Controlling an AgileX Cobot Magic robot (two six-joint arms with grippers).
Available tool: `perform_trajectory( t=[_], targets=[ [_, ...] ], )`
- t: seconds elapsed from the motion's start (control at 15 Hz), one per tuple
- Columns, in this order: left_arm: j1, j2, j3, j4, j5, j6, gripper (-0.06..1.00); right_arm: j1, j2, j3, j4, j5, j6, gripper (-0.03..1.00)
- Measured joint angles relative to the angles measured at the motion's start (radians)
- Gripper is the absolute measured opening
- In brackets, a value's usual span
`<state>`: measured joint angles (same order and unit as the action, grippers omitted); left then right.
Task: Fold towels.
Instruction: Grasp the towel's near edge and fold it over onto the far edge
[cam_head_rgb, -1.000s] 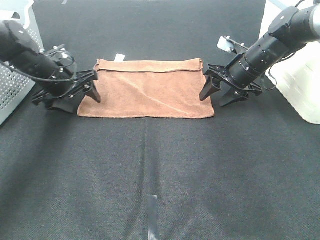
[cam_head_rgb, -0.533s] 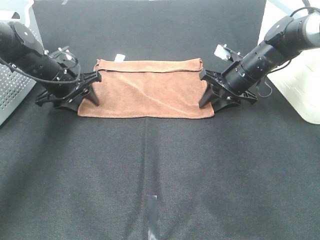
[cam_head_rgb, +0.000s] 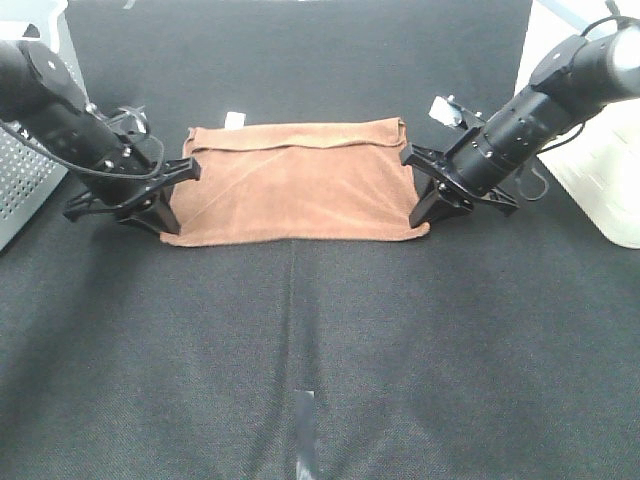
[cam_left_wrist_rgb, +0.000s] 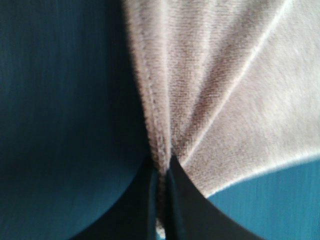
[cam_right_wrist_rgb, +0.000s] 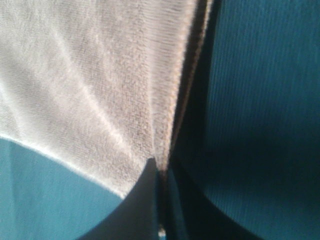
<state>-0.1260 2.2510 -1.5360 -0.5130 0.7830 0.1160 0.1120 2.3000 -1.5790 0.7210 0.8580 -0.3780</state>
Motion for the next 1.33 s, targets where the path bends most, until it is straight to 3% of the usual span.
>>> perform_trajectory(
  t=[0.2, 0.4, 0.6, 0.73, 0.93, 1.33],
  targets=[
    [0.001, -0.117, 0.15, 0.014, -0.031, 0.001, 0.01, 0.0, -0.109, 0.192, 0.0, -0.044, -0.012, 0.0],
    [0.001, -0.271, 0.434, 0.018, -0.084, 0.046, 0.01, 0.0, -0.244, 0.408, 0.006, -0.073, -0.044, 0.0],
    [0.001, -0.349, 0.559, 0.01, -0.162, 0.053, 0.01, 0.003, -0.29, 0.499, 0.012, -0.082, -0.071, 0.0],
    [0.001, -0.363, 0.539, 0.01, -0.178, 0.053, 0.01, 0.003, -0.292, 0.478, 0.012, -0.081, -0.086, 0.0],
    [0.001, -0.363, 0.402, 0.011, -0.172, 0.018, 0.01, 0.003, -0.29, 0.364, 0.003, -0.07, -0.086, 0.0],
    [0.044, -0.22, 0.179, 0.014, -0.131, -0.031, 0.01, 0.003, -0.167, 0.034, -0.046, -0.016, -0.052, 0.0]
  ],
)
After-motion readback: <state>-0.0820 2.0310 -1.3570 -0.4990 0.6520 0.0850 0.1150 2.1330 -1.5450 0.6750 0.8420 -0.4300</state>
